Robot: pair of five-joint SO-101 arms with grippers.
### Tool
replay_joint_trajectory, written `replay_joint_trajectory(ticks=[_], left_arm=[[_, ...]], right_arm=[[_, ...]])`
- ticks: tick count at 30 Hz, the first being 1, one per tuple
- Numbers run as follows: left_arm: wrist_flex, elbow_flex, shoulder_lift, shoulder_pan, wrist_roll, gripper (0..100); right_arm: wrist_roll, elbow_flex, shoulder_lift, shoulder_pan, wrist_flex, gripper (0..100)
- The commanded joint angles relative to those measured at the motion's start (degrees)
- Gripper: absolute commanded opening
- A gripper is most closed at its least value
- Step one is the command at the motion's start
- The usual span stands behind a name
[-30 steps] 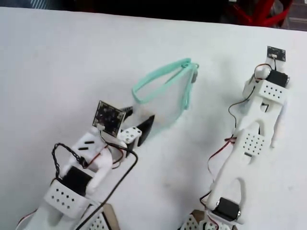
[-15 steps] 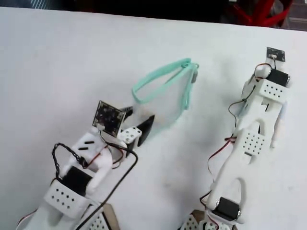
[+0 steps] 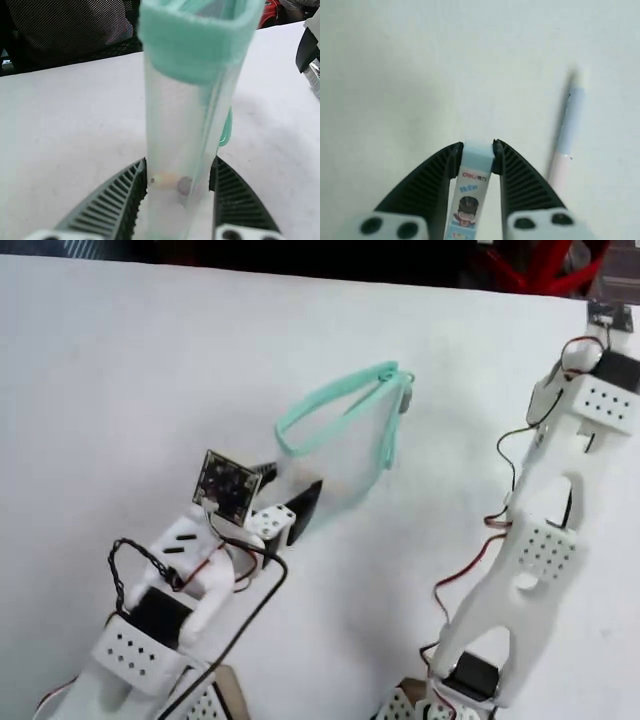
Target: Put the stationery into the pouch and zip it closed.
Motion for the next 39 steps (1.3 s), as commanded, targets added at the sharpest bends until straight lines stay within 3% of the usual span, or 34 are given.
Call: replay_joint_trajectory(ticks=[1,11,22,33,39], left_arm=[[0.2,-1.8,-0.3,0.7,-0.4,21],[0.2,-1.8,-0.3,0.7,-0.4,21],[0.2,-1.8,-0.3,0.7,-0.4,21],[0.2,-1.8,-0.3,1.1,-0.4,21],[0.2,-1.8,-0.3,0.9,-0.4,21]], right_arm=[[1.8,12.7,-17.7,-2.8,0.0,1.9],[2.0,39.0,-51.0,-13.3,-2.0,1.9],[2.1,79.0,-82.6,-23.9,-25.7,1.9],[1.6,81.3,-102.6,-45.0,-40.4,1.8],[1.6,81.8,-103.4,-53.8,-52.7,1.8]])
